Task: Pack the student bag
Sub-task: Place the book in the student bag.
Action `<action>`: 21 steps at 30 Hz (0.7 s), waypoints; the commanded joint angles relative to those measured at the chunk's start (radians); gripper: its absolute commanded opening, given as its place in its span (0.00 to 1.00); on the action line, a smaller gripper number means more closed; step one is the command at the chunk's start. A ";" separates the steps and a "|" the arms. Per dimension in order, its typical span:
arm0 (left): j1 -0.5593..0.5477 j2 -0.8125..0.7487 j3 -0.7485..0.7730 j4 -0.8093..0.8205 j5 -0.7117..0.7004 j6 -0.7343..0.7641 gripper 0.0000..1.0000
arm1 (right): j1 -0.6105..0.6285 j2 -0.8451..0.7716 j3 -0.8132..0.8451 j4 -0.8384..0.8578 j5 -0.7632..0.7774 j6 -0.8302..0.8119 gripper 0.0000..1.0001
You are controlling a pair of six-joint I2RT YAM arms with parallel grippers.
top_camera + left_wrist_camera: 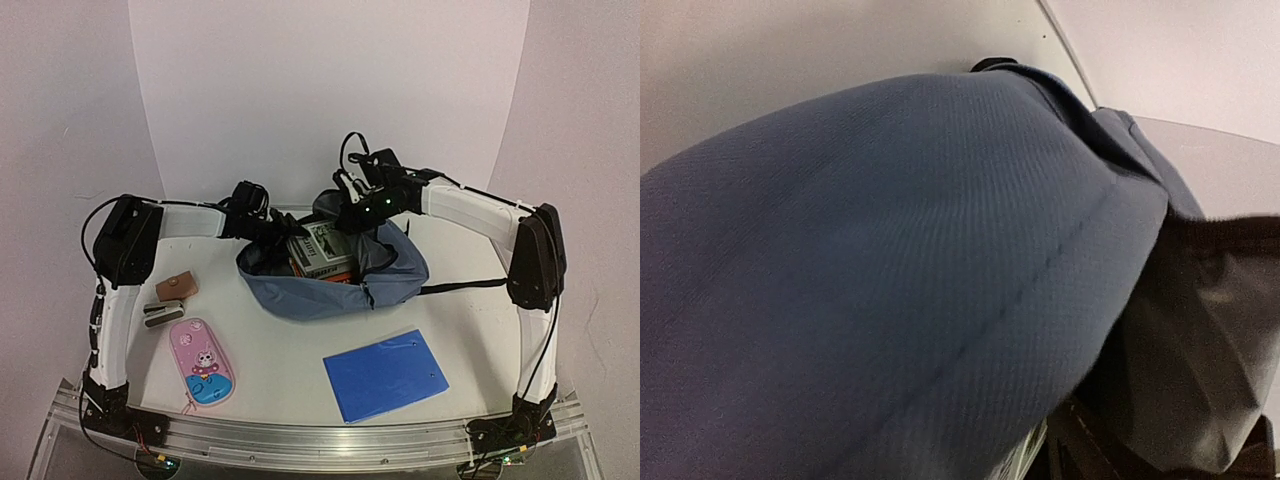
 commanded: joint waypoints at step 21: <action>-0.012 -0.013 0.029 0.034 0.106 0.030 0.44 | -0.009 0.017 0.018 0.088 -0.023 -0.031 0.00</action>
